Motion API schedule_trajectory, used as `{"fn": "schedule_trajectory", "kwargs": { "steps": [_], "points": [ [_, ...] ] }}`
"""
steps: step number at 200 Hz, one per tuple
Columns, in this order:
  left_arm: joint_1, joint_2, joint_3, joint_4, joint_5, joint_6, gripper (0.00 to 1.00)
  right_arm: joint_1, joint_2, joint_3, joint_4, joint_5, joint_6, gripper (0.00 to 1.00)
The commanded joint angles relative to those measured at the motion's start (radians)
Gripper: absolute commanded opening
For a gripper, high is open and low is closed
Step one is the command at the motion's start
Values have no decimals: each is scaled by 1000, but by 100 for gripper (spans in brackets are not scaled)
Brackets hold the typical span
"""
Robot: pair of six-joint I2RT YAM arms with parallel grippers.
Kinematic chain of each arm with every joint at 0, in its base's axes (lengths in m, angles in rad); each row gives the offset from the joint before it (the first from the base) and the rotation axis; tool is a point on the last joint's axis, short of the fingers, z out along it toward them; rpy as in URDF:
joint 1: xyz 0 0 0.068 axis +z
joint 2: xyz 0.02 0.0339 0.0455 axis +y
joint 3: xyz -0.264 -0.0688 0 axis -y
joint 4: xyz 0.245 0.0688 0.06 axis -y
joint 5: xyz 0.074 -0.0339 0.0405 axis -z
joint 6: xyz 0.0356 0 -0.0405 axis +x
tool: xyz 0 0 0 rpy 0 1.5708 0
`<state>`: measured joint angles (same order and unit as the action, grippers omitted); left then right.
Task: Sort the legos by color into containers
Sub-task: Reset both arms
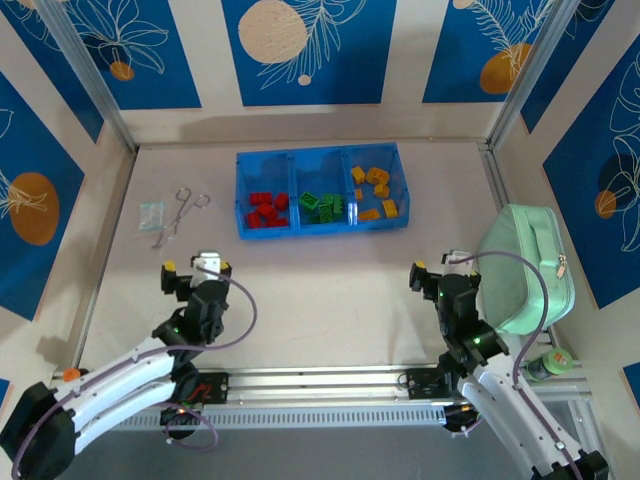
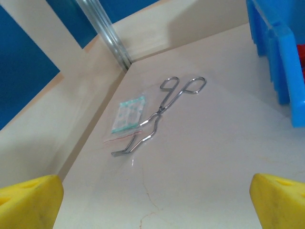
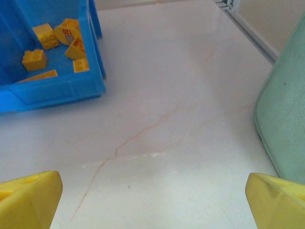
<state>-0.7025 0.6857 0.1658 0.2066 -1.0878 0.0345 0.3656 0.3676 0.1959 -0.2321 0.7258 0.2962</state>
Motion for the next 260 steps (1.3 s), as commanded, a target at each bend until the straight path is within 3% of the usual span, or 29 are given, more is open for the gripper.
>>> {"fn": "schedule_trajectory", "kwargs": {
  "steps": [1,29,90,175,260],
  "points": [
    [3,-52,-20,7,-63,-31,100,-10,-9,-11,49,40,23,99],
    [3,-81,-32,10,-79,-36,100,-49,-10,-23,82,33,27,99],
    [26,-132,-64,63,25,13,100,-175,78,-66,298,-122,-16,99],
    [228,-15,-67,199,235,-19,100,-228,424,-12,564,-249,-86,99],
    [361,97,-54,291,373,-65,100,-252,728,76,774,-324,-146,99]
  ]
}}
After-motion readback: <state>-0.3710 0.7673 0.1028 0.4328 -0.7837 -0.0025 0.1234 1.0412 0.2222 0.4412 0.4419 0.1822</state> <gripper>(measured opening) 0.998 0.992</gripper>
